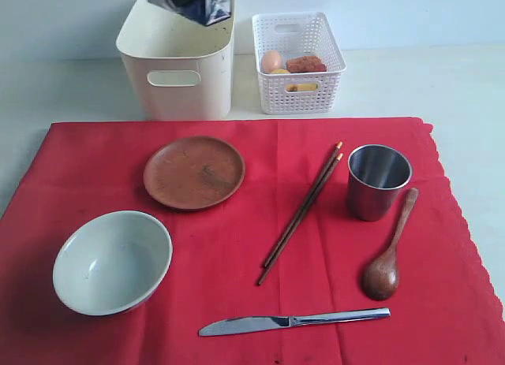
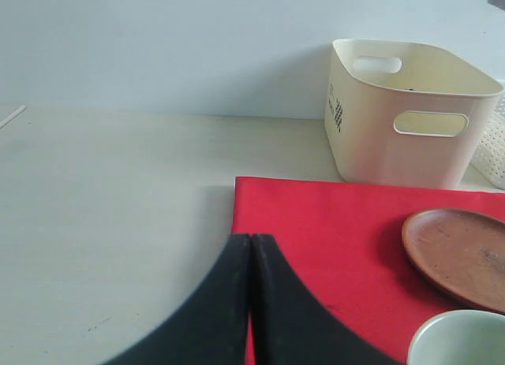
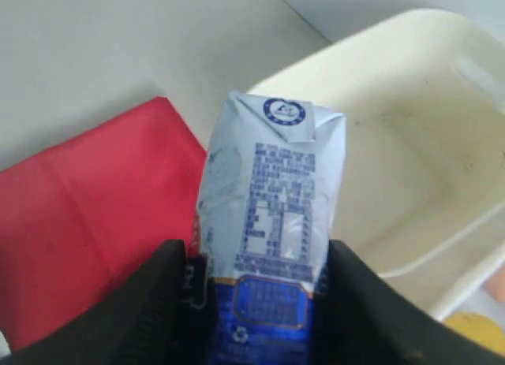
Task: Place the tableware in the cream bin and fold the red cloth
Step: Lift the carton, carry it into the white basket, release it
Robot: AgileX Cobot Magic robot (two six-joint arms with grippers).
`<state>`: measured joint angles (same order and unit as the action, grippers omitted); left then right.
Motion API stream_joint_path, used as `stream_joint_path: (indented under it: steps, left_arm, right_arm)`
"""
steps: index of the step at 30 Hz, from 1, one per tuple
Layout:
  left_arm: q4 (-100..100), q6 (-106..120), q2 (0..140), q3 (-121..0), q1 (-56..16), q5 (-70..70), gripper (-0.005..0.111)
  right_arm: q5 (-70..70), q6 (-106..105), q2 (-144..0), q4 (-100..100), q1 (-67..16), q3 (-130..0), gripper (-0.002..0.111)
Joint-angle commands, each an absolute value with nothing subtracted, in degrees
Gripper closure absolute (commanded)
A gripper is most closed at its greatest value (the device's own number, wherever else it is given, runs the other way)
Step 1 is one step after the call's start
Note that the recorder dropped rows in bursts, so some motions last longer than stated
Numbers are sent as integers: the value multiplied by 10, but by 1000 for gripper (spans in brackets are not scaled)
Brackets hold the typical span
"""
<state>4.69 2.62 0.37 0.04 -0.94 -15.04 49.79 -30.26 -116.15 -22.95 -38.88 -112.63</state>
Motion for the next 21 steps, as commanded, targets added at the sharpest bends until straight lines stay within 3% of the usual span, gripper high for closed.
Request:
stream_joint_path:
  steps: [1, 21]
  left_arm:
    - [52, 28, 0, 0, -7, -147, 104]
    - [52, 28, 0, 0, -7, -147, 104]
  right_arm:
    - [506, -292, -1151, -232, -341, -1129, 108]
    - [484, -284, -1235, -230, -202, -1129, 108]
